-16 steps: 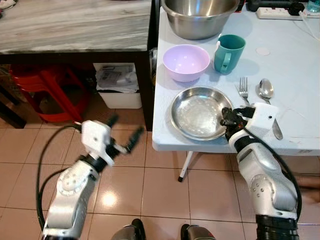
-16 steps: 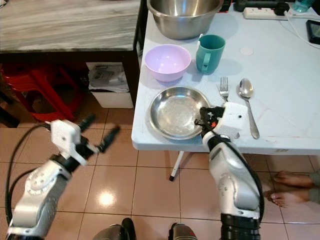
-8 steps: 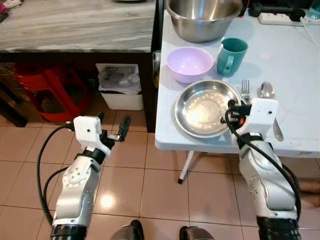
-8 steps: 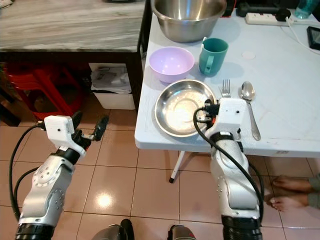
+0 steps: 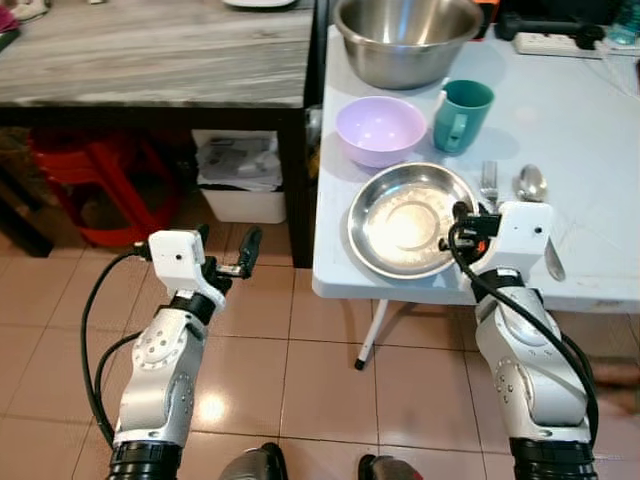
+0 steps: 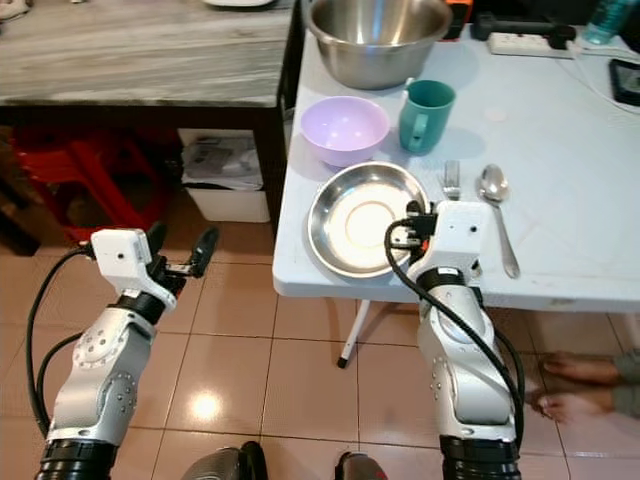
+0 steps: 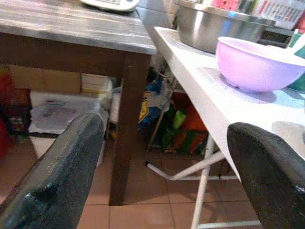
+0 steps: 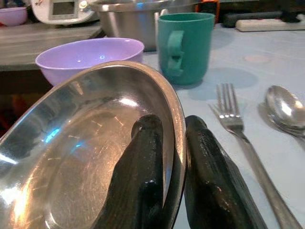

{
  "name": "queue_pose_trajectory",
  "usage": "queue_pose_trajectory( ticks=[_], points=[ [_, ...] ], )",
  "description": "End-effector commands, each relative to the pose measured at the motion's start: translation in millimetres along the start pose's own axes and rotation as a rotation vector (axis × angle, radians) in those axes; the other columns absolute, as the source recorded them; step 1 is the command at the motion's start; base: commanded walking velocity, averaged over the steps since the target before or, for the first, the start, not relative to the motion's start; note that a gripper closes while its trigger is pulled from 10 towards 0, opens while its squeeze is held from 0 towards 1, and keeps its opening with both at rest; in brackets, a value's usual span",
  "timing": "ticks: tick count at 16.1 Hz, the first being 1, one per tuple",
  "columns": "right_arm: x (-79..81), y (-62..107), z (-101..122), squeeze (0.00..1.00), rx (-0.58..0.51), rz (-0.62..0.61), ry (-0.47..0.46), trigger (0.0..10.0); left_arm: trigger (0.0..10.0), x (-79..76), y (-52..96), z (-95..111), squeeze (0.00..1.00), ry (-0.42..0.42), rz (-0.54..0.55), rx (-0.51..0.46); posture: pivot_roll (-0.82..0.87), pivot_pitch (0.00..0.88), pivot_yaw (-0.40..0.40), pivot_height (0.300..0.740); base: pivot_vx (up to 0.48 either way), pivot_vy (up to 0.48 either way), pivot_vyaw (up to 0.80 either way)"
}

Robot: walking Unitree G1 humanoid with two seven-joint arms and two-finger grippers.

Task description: Setting the table

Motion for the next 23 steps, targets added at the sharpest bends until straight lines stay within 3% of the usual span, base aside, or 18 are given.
queue_pose_trajectory(
  ticks=[1,5,23],
  points=[
    [-1.6,1.6,-9,0.0,0.027,-0.01,0.001,10.0,10.0,1.8,0.1,-3,0.0,-0.003,0.003,0.009,-0.15,0.138,0.032,0.74,0.0,0.349,-0.8],
    [0.6,3.1,-13,0.0,0.033,-0.001,0.002,10.0,10.0,-3.7,-0.7,-3,0.0,-0.001,-0.011,0.009,-0.15,0.14,0.033,0.74,0.0,0.365,-0.7],
    [6.3,1.7,-11,0.0,-0.001,0.016,0.019,10.0,10.0,-18.2,-5.8,-5,0.0,0.003,-0.042,0.007,-0.15,0.143,0.042,0.74,0.0,0.4,0.05]
  ],
)
Point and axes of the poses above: a point about 5 cm out from each wrist's last joint towards the gripper, its own y axis pointing back from the gripper into the wrist, its own z axis along the axis of the wrist's last joint, x = y × z, the point moved 4 cm from there along -y, pointing out of the wrist towards the gripper, and after that the axes turned 9 degrees about -y, right-handed, at the moved point
